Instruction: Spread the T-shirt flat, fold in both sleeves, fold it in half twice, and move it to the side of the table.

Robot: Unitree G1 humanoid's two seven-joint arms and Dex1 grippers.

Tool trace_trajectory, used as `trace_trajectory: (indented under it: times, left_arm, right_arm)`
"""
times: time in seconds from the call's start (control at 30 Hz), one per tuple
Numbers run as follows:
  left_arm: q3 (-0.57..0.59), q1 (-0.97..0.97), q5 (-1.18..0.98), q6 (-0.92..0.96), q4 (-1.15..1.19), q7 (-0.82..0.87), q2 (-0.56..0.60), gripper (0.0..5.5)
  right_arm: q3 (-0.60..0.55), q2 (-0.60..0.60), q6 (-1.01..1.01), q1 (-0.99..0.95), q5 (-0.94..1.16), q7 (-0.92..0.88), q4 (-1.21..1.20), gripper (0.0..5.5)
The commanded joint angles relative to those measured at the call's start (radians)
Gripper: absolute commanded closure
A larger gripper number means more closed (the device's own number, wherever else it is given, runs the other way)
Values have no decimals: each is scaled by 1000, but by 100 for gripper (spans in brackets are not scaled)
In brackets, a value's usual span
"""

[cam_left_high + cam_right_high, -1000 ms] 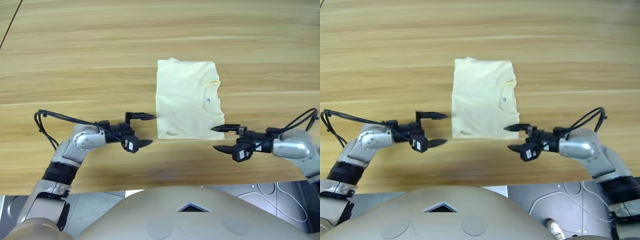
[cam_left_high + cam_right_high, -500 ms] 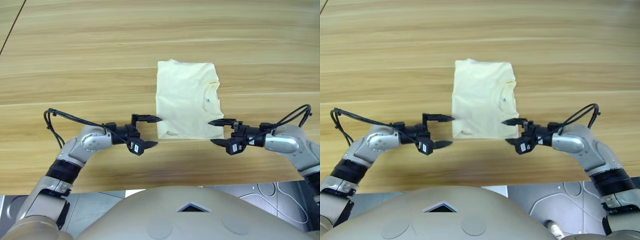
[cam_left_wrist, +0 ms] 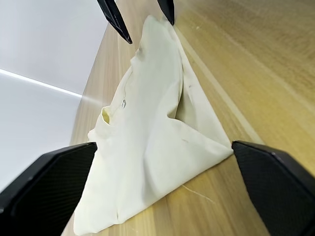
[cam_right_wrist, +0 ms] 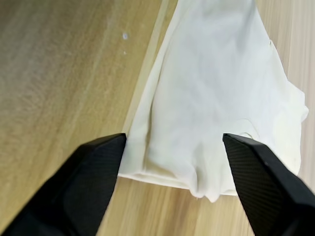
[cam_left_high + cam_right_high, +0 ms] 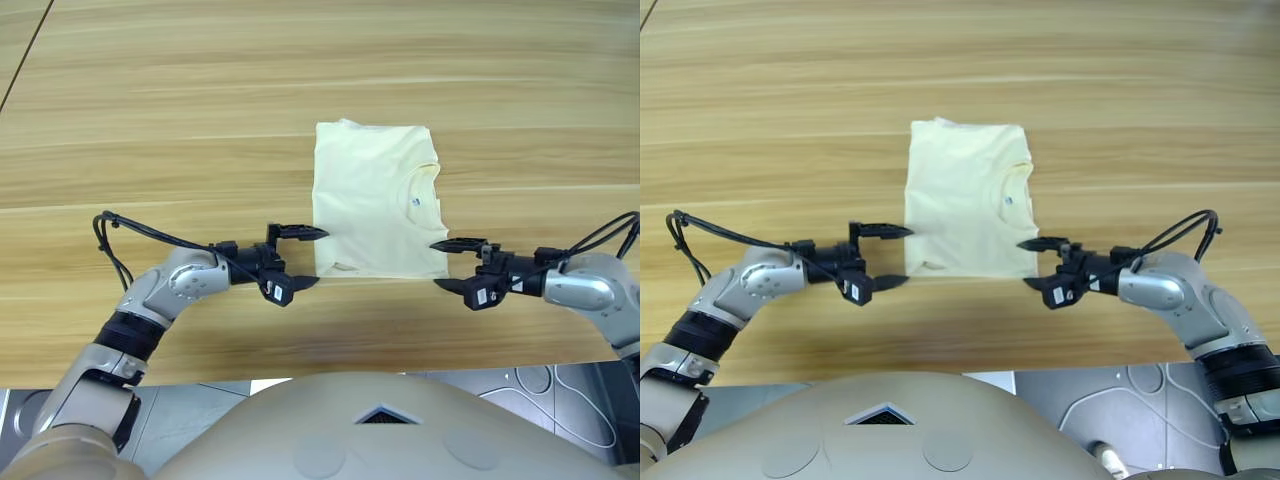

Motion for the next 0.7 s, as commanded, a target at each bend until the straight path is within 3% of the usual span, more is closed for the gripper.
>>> trace_trajectory:
  times: [0.03, 0.33, 0.5, 0.7]
  left_arm:
    - [-35, 16, 85, 27, 48, -18, 37, 40]
    - [-64, -1, 106, 14, 79, 8, 51, 40]
    - [-83, -12, 112, 4, 93, 16, 50, 122]
    - [-107, -27, 113, -2, 103, 13, 45, 223]
  right_arm:
    - [21, -33, 61, 52, -71, 34, 35, 182]
    - [23, -41, 73, 55, -84, 31, 56, 182]
    - [29, -46, 79, 56, -86, 35, 55, 182]
    - [57, -27, 75, 40, -92, 37, 62, 295]
